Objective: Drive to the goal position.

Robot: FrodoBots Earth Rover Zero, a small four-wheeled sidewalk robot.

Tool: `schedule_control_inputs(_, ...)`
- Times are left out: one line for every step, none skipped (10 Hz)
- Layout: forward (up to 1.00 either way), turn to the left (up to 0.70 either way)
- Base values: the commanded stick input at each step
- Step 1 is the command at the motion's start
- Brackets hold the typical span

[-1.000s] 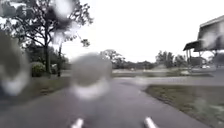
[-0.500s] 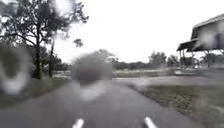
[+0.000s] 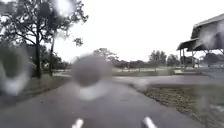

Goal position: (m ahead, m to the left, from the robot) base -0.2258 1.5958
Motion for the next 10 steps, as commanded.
schedule_control_inputs(0.7, 0.0)
schedule_control_inputs(0.7, 0.0)
schedule_control_inputs(0.7, 0.0)
schedule_control_inputs(0.7, 0.0)
schedule_control_inputs(0.7, 0.0)
schedule_control_inputs(0.7, 0.0)
schedule_control_inputs(0.7, 0.0)
schedule_control_inputs(0.7, 0.0)
schedule_control_inputs(0.7, 0.0)
schedule_control_inputs(0.7, 0.0)
